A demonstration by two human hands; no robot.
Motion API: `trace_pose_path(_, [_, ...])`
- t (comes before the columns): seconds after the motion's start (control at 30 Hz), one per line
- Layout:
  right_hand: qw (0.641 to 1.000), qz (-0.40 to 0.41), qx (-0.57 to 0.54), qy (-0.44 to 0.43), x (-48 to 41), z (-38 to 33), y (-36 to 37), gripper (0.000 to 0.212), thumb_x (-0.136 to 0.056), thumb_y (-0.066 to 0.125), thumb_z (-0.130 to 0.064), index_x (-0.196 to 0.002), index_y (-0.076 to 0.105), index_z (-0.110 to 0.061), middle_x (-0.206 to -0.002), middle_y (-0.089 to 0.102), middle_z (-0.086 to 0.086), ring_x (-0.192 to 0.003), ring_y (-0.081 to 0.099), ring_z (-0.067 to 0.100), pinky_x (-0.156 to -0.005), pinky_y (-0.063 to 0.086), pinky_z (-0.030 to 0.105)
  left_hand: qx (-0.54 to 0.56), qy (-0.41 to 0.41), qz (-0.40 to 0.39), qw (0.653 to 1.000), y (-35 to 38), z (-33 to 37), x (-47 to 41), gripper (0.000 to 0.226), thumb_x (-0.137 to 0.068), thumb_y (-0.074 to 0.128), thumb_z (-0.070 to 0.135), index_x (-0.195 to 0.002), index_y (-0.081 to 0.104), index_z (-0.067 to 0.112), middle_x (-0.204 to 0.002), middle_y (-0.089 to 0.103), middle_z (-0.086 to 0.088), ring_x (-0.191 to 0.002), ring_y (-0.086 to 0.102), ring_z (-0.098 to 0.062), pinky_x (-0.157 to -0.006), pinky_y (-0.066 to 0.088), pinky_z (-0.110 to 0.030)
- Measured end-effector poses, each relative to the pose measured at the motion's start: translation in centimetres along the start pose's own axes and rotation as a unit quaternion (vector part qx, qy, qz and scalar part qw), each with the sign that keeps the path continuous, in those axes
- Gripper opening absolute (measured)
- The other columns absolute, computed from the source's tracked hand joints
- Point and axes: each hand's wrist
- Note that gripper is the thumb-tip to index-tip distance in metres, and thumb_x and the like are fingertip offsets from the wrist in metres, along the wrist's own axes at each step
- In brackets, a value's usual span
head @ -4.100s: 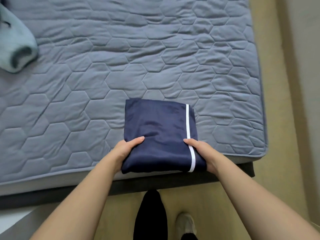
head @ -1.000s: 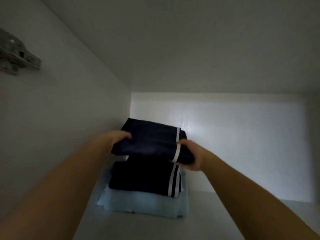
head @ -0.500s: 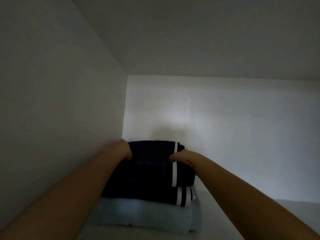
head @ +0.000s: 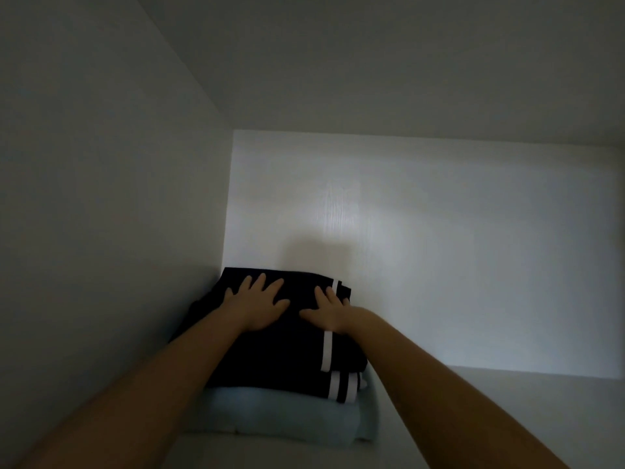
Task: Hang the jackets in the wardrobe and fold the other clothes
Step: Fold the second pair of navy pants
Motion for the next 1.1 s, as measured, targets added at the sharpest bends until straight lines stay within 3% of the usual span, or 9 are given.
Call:
trace_pose_path(0.63, [0.999, 0.015, -0.015, -0.032, -0.2, 0.2, 0.1, 0.078, -0.098, 0.034, -0.055, -0.153, -0.008, -0.019, -0.16, -0.014, 0.008, -0.146, -0.013, 0.035, -0.119, -0.002, 0.045, -0.007, 0.007, 0.019, 1.0, -0.1, -0.1, -0.2, 0.06, -0.098, 0.023, 0.057, -0.152, 0.006, 0.035, -0.161, -0.001, -0.002, -0.147, 0.0, -0.028, -0.114, 0.008, -0.055])
trace_pose_path(0.73, [0.989, 0.034, -0.122, -0.08, 2.8, 0.8, -0.9, 0.067, -0.099, 0.039, -0.047, -0.153, 0.013, -0.016, -0.161, 0.009, 0.009, -0.147, 0.01, 0.028, -0.117, 0.01, 0.036, -0.029, 0.004, 0.075, 0.997, -0.8, 0.1, 1.0, 0.058, -0.098, 0.029, 0.053, -0.149, 0.023, 0.026, -0.156, 0.024, -0.005, -0.141, 0.025, -0.028, -0.11, 0.026, -0.049])
trace_pose_path(0.8, [0.977, 0.075, -0.169, -0.108, 6.1, 1.9, -2.2, 0.055, -0.101, 0.039, -0.042, -0.148, 0.031, -0.015, -0.155, 0.03, 0.008, -0.137, 0.033, 0.018, -0.108, 0.024, 0.024, -0.07, 0.014, 0.162, 0.984, -2.2, 0.8, 2.3, 0.048, -0.098, 0.033, 0.045, -0.136, 0.041, 0.017, -0.137, 0.049, -0.008, -0.119, 0.049, -0.026, -0.095, 0.042, -0.039])
trace_pose_path(0.9, [0.976, 0.156, -0.048, -0.142, 12.2, 4.4, -4.8, 0.048, -0.102, 0.038, -0.038, -0.145, 0.037, -0.018, -0.15, 0.038, 0.004, -0.133, 0.037, 0.016, -0.097, 0.022, 0.011, -0.044, 0.069, 0.266, 0.96, -4.9, 4.0, 5.4, 0.031, -0.097, 0.037, 0.032, -0.118, 0.051, 0.013, -0.112, 0.06, -0.006, -0.096, 0.056, -0.023, -0.077, 0.042, -0.033])
trace_pose_path(1.0, [0.966, 0.207, 0.089, -0.128, 19.8, 7.3, -7.7, 0.048, -0.1, 0.041, -0.04, -0.144, 0.037, -0.023, -0.149, 0.039, 0.002, -0.132, 0.04, 0.019, -0.107, 0.029, 0.026, 0.002, 0.164, 0.289, 0.943, -7.4, 9.8, 10.0, 0.031, -0.097, 0.039, 0.03, -0.117, 0.053, 0.011, -0.109, 0.061, -0.006, -0.094, 0.057, -0.022, -0.078, 0.044, -0.034])
trace_pose_path(1.1, [0.945, 0.243, 0.202, -0.081, 30.0, 10.1, -10.2, 0.044, -0.099, 0.042, -0.039, -0.141, 0.04, -0.026, -0.146, 0.041, -0.002, -0.126, 0.046, 0.019, -0.103, 0.038, 0.035, 0.031, 0.273, 0.306, 0.912, -9.3, 16.7, 16.5, 0.032, -0.095, 0.042, 0.032, -0.119, 0.054, 0.014, -0.109, 0.063, -0.002, -0.097, 0.057, -0.022, -0.081, 0.043, -0.033])
Point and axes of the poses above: each hand's wrist, its own x-axis away from the middle knuckle, its own y-axis out of the palm, z = x × y
